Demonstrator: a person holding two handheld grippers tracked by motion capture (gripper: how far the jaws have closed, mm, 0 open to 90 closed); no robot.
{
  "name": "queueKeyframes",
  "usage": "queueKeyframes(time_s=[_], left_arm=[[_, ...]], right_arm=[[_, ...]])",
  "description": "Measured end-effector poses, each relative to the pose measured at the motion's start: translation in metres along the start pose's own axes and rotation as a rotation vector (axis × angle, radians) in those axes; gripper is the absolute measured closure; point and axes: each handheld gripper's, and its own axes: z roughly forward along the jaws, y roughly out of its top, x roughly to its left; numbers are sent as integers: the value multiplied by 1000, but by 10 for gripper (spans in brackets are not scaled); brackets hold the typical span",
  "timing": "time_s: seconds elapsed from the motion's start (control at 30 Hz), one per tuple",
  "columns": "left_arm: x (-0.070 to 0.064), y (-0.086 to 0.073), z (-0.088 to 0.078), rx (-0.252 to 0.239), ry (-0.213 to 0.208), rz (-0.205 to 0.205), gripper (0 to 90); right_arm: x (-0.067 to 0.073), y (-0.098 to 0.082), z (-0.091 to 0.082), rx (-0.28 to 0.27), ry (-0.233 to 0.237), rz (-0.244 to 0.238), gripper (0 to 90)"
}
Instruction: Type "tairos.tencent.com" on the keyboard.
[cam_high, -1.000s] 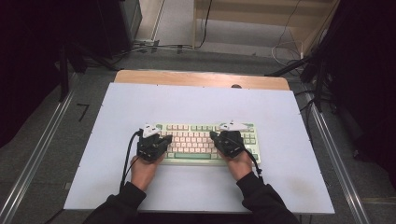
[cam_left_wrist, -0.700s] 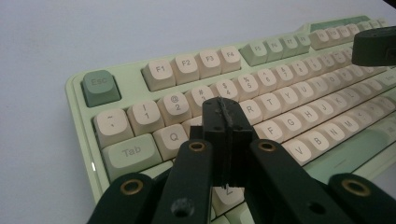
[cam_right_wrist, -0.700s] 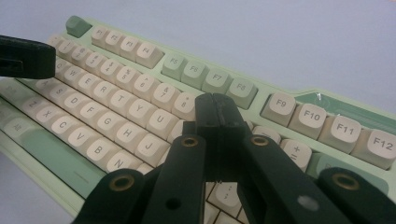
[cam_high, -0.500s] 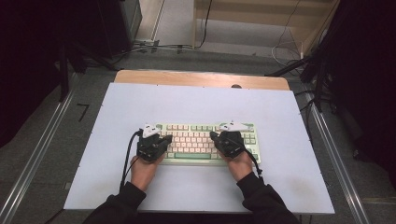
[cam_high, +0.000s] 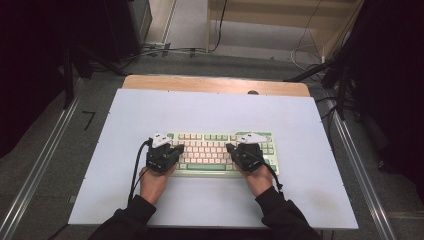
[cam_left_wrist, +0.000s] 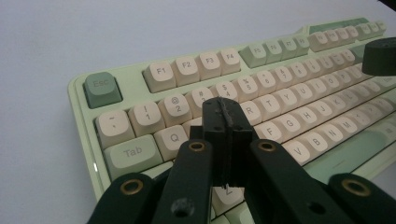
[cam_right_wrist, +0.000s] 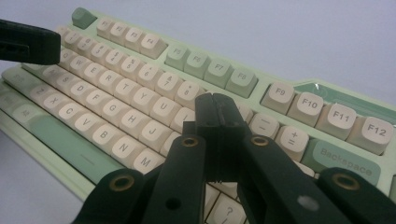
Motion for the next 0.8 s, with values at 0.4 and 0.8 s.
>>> queueKeyframes(time_s=[0.4,0.8], left_arm=[[1,0,-1,-1,2,1,900],[1,0,-1,-4,4,1,900]], right_arm=[[3,-10,-6,28,12,-10,871],[3,-20,-8,59,11,-13,871]])
